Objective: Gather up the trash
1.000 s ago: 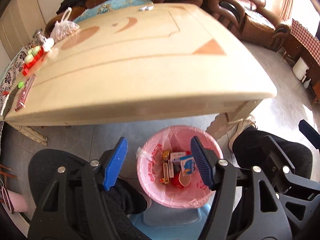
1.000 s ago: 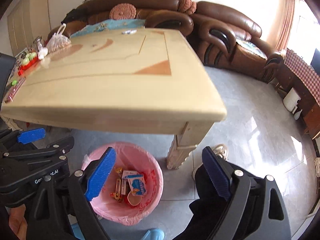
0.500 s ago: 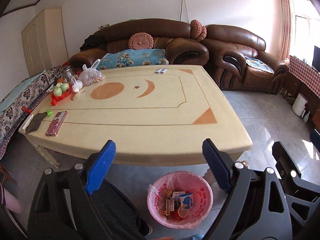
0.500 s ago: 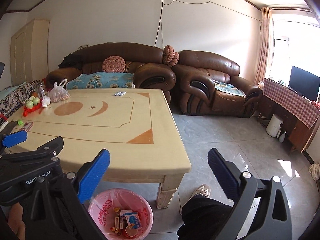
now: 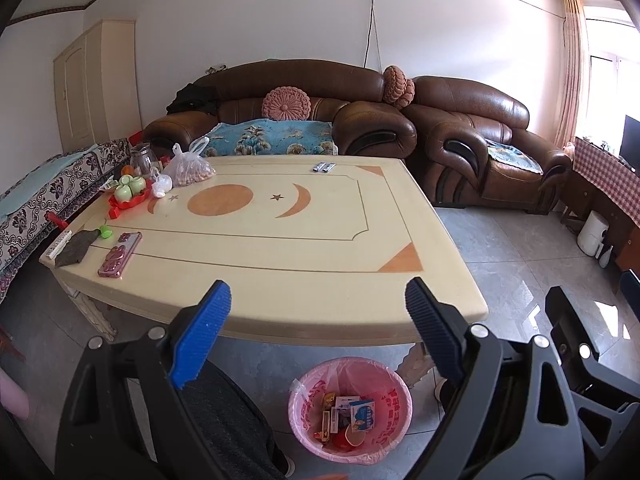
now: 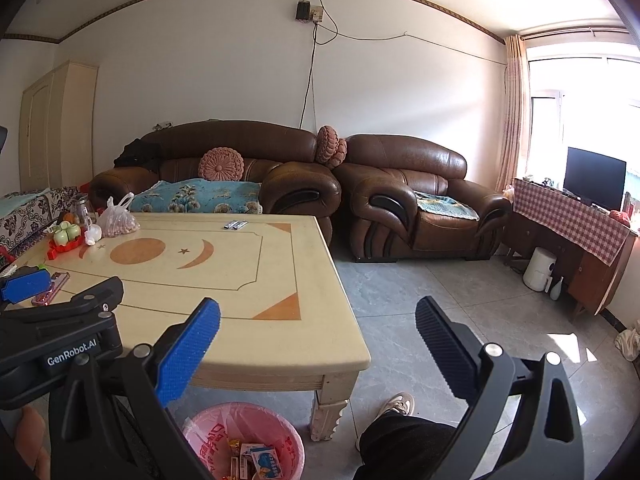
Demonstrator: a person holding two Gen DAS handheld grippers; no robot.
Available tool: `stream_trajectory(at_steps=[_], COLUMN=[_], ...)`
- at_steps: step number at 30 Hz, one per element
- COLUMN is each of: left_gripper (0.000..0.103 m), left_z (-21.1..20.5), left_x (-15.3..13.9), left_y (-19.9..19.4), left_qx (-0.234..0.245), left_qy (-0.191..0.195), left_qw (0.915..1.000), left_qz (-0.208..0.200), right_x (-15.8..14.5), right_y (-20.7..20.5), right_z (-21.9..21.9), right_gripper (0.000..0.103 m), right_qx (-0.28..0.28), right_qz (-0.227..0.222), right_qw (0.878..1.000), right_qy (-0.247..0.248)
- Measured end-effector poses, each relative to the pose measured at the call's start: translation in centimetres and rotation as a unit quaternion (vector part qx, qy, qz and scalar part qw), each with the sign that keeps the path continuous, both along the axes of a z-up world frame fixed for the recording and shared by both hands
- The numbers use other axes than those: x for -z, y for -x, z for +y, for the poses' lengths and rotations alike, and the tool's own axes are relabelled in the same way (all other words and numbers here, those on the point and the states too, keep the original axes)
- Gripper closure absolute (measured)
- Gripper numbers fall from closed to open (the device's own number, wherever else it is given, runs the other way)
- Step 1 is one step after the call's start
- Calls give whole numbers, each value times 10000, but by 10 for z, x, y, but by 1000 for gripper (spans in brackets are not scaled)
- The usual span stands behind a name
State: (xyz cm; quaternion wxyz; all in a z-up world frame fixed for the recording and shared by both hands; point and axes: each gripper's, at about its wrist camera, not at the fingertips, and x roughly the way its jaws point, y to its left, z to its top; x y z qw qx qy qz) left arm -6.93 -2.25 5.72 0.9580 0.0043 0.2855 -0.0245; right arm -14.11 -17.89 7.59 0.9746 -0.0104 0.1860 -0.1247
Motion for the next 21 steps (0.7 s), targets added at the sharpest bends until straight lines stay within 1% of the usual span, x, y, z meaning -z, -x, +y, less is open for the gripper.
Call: stream_trajectory(at_steps=[12, 21], left_gripper=[16, 16], left_z=[3, 4], left_x=[-9, -11], left_y=[10, 10], left_qx=[-36, -51], left_qy=[35, 15], left_qw=[9999, 9999], left_qz=[-145, -131], right_x=[-6, -5], right_y=[4, 3], right_z=[4, 5], right_gripper=[7, 7], right_qx=[-9, -33], right_qz=[-109, -67], right_qw=[9999, 10000], right_qy=[29, 30])
